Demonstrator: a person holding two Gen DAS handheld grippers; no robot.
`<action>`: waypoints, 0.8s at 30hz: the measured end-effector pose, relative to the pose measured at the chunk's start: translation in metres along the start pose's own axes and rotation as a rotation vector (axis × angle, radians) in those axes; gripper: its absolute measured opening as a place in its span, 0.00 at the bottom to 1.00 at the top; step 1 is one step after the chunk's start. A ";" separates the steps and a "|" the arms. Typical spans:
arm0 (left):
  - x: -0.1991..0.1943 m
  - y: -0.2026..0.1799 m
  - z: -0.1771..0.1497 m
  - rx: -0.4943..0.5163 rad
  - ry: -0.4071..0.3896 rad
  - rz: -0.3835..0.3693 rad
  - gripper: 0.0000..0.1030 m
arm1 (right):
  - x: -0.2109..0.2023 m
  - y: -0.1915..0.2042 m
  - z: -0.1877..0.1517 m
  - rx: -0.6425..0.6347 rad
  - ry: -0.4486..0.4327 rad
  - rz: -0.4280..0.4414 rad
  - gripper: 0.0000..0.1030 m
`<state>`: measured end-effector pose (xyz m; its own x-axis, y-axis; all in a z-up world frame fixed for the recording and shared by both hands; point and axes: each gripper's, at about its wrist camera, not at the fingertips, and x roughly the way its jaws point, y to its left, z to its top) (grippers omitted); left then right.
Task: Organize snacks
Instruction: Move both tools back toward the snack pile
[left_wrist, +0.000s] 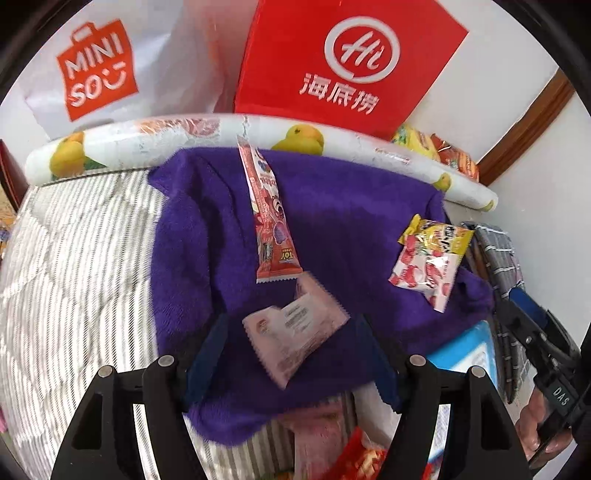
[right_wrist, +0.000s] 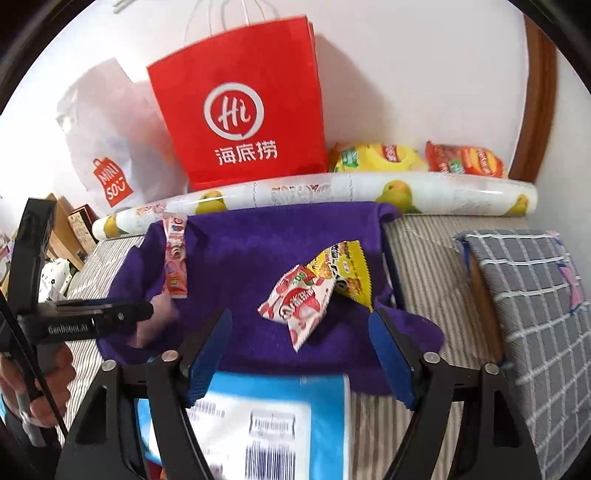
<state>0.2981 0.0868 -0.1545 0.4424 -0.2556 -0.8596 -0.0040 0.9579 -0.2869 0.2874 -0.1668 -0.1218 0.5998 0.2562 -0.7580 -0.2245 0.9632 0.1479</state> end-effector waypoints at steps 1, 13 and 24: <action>-0.006 0.001 -0.002 -0.002 -0.006 -0.001 0.68 | -0.007 0.001 -0.004 -0.003 -0.003 -0.003 0.68; -0.080 0.002 -0.046 -0.015 -0.071 -0.030 0.68 | -0.062 0.021 -0.064 -0.042 0.054 0.120 0.67; -0.110 0.016 -0.097 -0.018 -0.063 0.013 0.68 | -0.039 0.040 -0.116 -0.080 0.156 0.201 0.72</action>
<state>0.1625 0.1171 -0.1055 0.4979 -0.2335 -0.8352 -0.0264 0.9586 -0.2837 0.1662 -0.1478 -0.1604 0.4132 0.4199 -0.8081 -0.3904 0.8834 0.2594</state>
